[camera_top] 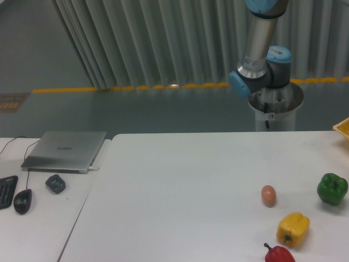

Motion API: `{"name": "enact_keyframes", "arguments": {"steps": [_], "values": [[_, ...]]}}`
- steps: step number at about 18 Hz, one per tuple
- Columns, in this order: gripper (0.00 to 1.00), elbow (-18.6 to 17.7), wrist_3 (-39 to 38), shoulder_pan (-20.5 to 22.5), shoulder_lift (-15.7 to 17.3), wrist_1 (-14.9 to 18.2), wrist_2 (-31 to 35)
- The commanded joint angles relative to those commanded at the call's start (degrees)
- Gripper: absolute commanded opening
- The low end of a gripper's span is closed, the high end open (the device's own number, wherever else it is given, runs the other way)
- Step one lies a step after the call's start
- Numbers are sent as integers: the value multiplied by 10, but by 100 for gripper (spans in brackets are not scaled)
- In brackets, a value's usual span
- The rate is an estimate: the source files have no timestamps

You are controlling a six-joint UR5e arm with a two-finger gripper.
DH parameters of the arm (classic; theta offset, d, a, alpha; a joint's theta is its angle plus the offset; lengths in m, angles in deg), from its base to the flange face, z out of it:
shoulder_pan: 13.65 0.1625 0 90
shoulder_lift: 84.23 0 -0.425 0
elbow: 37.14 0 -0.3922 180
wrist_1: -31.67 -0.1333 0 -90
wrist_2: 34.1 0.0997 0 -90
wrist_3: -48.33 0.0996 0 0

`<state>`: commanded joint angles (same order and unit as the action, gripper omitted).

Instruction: Place the triangular bread in the basket

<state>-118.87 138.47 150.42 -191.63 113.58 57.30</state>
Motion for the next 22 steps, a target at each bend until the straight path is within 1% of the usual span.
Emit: {"name": "enact_keyframes", "arguments": {"steps": [1, 2, 4, 8, 9, 11, 12, 13, 15, 16, 21, 22], "values": [[1, -6, 35, 12, 3, 0, 0], [4, -16, 65, 23, 8, -2, -2], [4, -21, 111, 41, 11, -1, -1], [5, -30, 179, 70, 11, -3, 0], [7, -36, 190, 76, 11, -6, -1], [31, -39, 198, 77, 11, -8, -2], [36, -39, 198, 77, 10, -9, -2], [50, -38, 198, 77, 7, -13, -3], [90, -40, 198, 75, 4, -25, -3], [100, -40, 197, 75, 4, -26, -3], [100, -41, 199, 77, 4, -30, -6], [100, -42, 197, 77, 6, -35, -7]]}}
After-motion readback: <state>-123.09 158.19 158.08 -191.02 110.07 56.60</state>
